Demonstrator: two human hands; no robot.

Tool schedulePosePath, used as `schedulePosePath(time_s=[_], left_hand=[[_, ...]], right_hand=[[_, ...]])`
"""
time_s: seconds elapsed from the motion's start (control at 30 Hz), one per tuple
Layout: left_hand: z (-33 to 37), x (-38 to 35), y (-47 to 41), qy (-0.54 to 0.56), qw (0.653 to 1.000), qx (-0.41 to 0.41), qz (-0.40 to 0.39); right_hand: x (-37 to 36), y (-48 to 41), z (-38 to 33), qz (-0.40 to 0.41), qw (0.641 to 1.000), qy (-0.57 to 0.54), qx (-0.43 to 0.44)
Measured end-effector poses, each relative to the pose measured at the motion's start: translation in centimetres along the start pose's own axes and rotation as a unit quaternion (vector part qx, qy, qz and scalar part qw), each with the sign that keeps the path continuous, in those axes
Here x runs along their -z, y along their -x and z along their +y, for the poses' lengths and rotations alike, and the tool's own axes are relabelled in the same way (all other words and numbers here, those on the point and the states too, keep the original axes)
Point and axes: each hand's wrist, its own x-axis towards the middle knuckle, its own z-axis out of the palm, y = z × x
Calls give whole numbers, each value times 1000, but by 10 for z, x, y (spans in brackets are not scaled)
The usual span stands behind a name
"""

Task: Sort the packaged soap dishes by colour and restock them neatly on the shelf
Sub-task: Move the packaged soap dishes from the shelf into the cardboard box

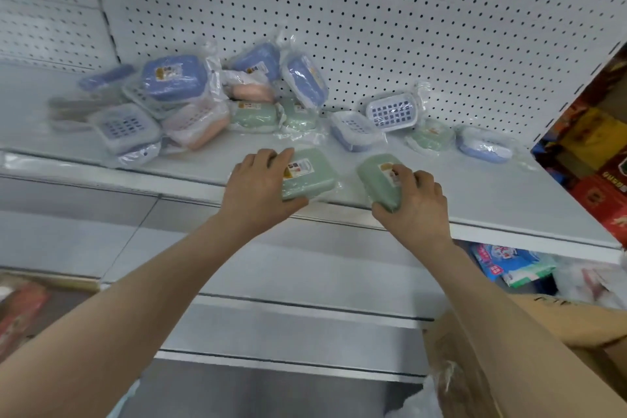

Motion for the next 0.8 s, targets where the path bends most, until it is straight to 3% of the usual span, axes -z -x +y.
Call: schedulePosePath(time_s=[0.3,0.5,0.8], left_hand=[[-8,50,141,-26,995,95,12],[-44,78,236,-53,981,185,-28],[-161,134,357,-87,948,302,-48]], right_hand=[[9,93,-48,-3,991,-33,130],[-12,147,-104,-101,977,-50,179],[-72,208,-280,-192,940,-102,262]])
